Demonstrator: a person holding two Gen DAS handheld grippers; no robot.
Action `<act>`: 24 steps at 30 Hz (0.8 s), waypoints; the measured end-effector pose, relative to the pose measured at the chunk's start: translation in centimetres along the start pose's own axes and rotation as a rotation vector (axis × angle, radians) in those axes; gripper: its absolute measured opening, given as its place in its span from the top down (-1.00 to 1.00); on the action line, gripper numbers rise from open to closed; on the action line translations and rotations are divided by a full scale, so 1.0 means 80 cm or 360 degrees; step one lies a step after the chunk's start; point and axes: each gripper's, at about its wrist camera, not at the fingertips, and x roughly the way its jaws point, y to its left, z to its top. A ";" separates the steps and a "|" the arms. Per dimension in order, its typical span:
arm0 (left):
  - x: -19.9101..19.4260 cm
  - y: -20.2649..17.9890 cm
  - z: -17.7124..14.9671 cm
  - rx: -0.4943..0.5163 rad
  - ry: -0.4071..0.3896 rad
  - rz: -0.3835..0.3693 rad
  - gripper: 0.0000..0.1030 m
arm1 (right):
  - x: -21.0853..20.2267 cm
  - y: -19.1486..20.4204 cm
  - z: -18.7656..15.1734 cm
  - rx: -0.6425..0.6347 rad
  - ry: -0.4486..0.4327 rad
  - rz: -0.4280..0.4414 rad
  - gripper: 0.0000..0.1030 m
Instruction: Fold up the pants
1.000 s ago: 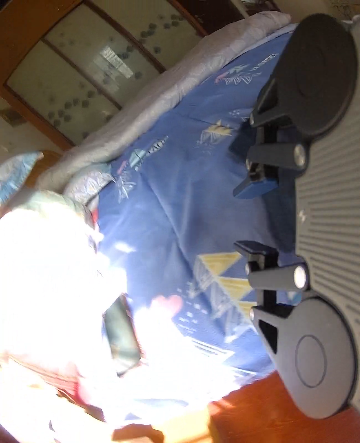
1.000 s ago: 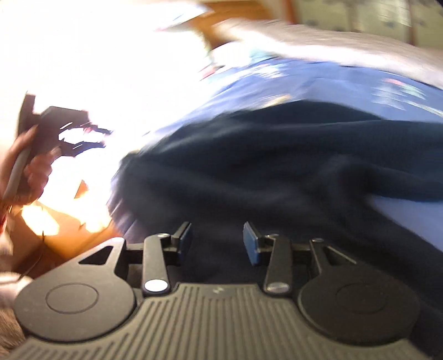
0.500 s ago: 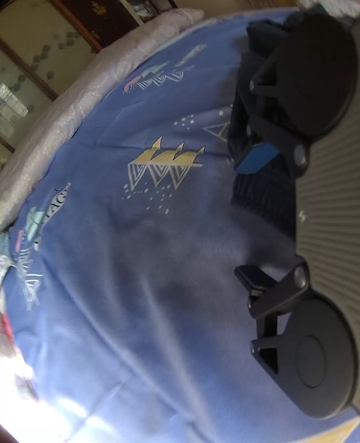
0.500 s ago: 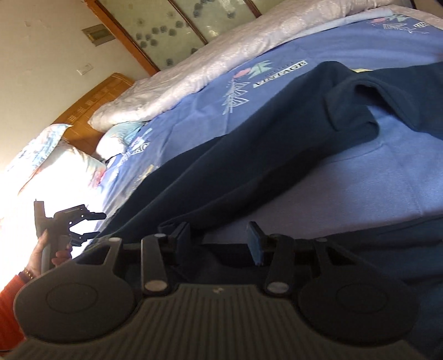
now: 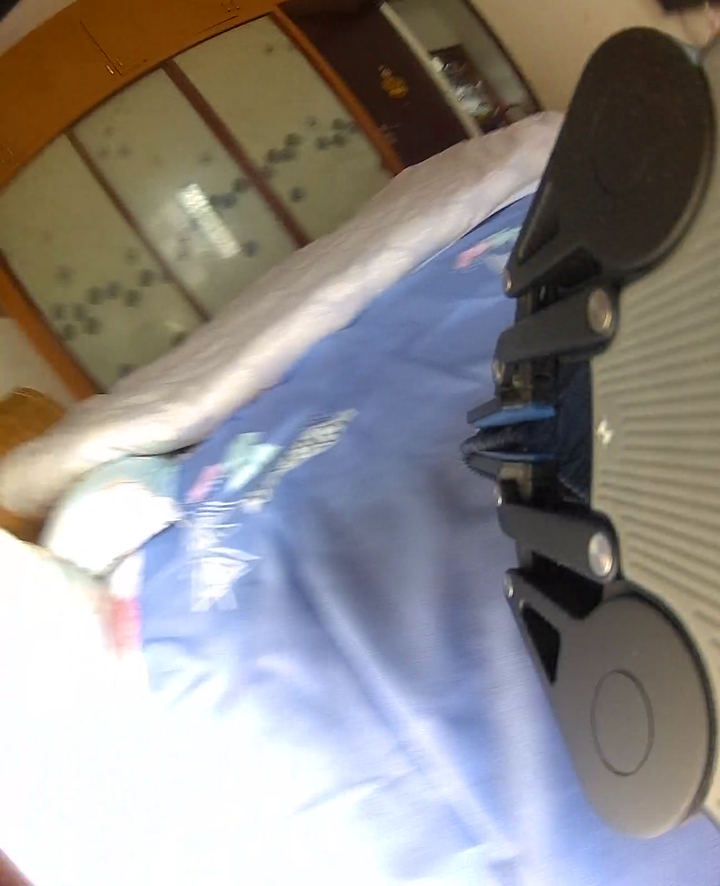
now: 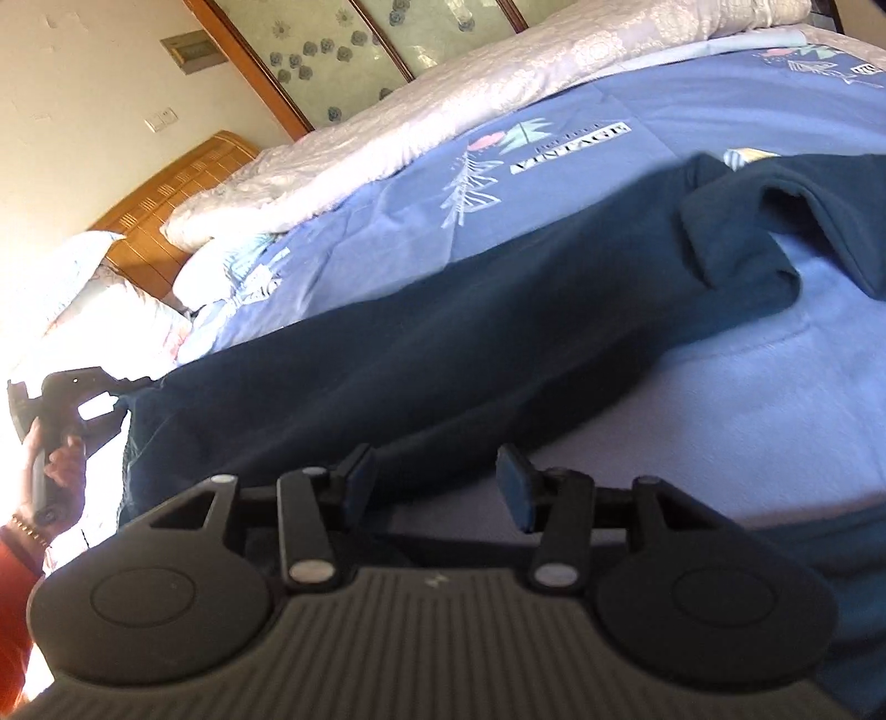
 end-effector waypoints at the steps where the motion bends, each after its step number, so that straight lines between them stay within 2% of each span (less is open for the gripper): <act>1: 0.007 -0.001 0.004 0.0025 -0.0038 0.0066 0.81 | 0.001 0.002 0.000 -0.0004 -0.0001 0.0010 0.00; 5: 0.064 0.006 -0.006 0.0084 0.0139 0.0451 0.74 | 0.001 0.001 -0.005 -0.0035 0.0018 0.0021 0.00; 6: 0.065 0.008 -0.011 0.0084 0.0142 0.0483 0.74 | -0.001 -0.002 -0.006 -0.0030 0.0021 0.0010 0.00; 8: 0.046 0.017 -0.016 0.0034 0.0079 0.0446 0.68 | -0.008 -0.010 -0.004 -0.0017 0.0004 -0.0017 0.00; 11: -0.004 0.019 -0.015 -0.0056 -0.0132 0.0408 0.67 | -0.028 -0.030 0.005 -0.0023 -0.0042 -0.0125 0.00; 13: -0.037 0.019 -0.013 -0.0162 -0.0226 0.0317 0.66 | -0.048 -0.055 0.015 -0.0004 -0.0099 -0.0214 0.00; 14: -0.046 0.018 -0.013 -0.0203 -0.0223 0.0237 0.66 | -0.060 -0.071 0.021 0.0043 -0.0145 -0.0257 0.00; 17: -0.048 -0.008 -0.026 -0.0171 -0.0095 0.0030 0.60 | -0.099 -0.130 0.039 0.0309 -0.0332 -0.0345 0.00; 19: -0.032 -0.037 -0.052 -0.0061 0.0028 -0.0040 0.55 | -0.120 -0.173 0.049 0.0541 -0.0446 -0.0365 0.00; 21: -0.004 -0.062 -0.084 0.0071 0.0165 -0.0087 0.53 | -0.143 -0.211 0.053 0.0757 -0.0570 -0.0473 -0.03; 22: 0.010 -0.073 -0.104 0.0149 0.0217 -0.0087 0.53 | -0.155 -0.225 0.058 0.0776 -0.0634 -0.0529 -0.03; 24: 0.040 -0.092 -0.136 0.0270 0.0316 -0.0077 0.53 | -0.173 -0.244 0.073 0.0672 -0.0706 -0.0665 -0.03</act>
